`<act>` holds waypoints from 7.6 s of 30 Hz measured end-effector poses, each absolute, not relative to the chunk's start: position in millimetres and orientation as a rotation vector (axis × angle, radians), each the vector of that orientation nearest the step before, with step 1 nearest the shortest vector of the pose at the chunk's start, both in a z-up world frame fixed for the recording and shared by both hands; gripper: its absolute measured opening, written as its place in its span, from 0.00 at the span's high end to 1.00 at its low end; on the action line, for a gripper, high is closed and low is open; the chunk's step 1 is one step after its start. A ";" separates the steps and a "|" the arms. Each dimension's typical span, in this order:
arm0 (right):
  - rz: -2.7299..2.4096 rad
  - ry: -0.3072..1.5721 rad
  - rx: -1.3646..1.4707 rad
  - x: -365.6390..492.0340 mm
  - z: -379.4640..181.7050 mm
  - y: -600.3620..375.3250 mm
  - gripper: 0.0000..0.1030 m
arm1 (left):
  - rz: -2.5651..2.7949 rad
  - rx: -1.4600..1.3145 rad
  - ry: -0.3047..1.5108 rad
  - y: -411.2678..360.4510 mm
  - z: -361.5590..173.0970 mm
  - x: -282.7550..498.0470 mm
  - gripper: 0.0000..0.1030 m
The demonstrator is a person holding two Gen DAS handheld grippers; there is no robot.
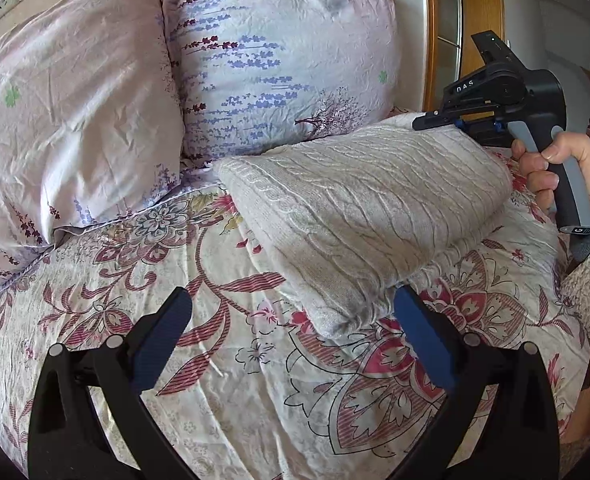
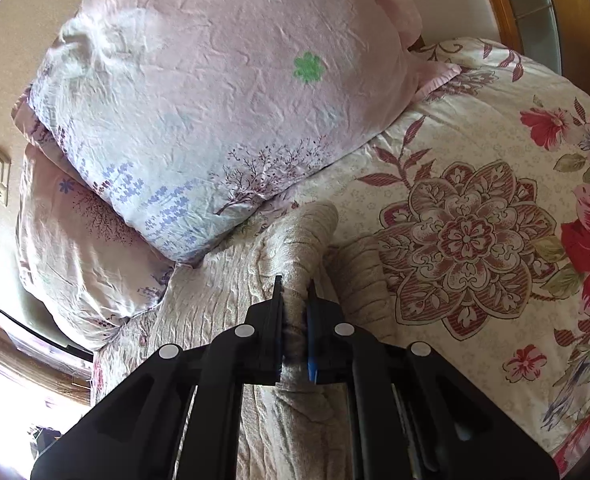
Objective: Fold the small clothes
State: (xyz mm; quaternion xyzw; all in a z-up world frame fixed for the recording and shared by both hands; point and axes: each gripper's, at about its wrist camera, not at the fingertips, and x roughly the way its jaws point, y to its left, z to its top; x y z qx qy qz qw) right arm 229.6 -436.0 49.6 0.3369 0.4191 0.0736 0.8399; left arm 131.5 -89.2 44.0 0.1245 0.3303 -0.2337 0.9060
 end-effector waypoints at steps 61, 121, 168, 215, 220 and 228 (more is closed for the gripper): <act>0.113 0.782 0.578 118.3 71.2 -429.0 0.90 | -0.334 0.287 0.762 -84.3 20.6 147.3 0.02; 0.301 0.962 1.046 245.9 7.3 -486.6 0.08 | -0.331 -0.055 0.827 -94.0 34.1 235.4 0.02; 0.436 1.190 0.778 250.2 10.7 -444.8 0.22 | -0.473 -0.141 1.027 -118.7 -10.1 269.5 0.06; 0.727 1.113 1.058 260.5 -0.6 -399.0 0.65 | -0.588 -0.481 1.053 -49.0 -2.2 263.4 0.63; 0.761 1.193 0.969 263.7 5.1 -341.3 0.66 | -0.523 -0.474 1.031 5.5 13.1 249.8 0.64; 0.759 1.198 0.784 265.8 38.5 -276.9 0.66 | -0.441 -0.492 0.996 67.3 26.7 236.9 0.63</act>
